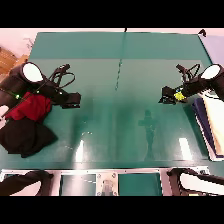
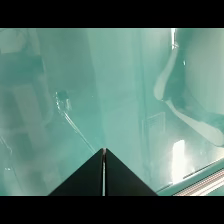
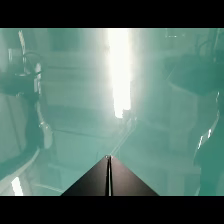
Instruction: Fold the shirts.
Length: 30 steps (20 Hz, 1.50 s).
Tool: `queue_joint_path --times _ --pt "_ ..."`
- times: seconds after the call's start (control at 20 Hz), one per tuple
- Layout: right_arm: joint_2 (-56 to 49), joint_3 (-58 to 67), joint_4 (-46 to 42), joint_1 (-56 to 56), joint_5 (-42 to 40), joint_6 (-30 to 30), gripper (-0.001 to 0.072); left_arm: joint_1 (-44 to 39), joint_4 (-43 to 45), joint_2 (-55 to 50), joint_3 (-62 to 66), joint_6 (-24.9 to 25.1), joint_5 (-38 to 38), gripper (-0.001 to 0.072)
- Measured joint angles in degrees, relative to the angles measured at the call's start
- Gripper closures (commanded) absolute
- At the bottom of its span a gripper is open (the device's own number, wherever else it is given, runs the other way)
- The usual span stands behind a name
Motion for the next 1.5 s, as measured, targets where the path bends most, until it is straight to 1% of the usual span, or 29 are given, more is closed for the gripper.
queue_joint_path --times 1.0,1.3,1.35,1.4,1.45,1.5 --pt "0.0 0.0 0.0 0.0 0.0 0.0 0.0698 0.0 0.0 0.0 0.0 0.0 0.0 0.0688" --pt "0.0 0.0 0.0 0.0 -0.5 0.1 0.0698 0.0 -0.5 0.0 0.0 0.1 4.0 0.0688" --pt "0.0 0.0 0.0 0.0 -0.8 0.1 0.0698 0.0 0.4 0.0 0.0 0.6 5.3 0.0687" --pt "0.0 0.0 0.0 0.0 -1.2 0.1 0.0698 -0.1 2.8 0.0 0.0 1.4 6.9 0.0669" --pt "0.0 0.0 0.1 0.0 -1.5 0.1 0.0696 0.0 6.5 0.0 0.0 1.9 8.5 0.0347" --pt "0.0 0.0 0.2 0.0 -2.0 0.1 0.0645 0.0 11.6 0.0 0.0 2.1 9.7 -0.0013"
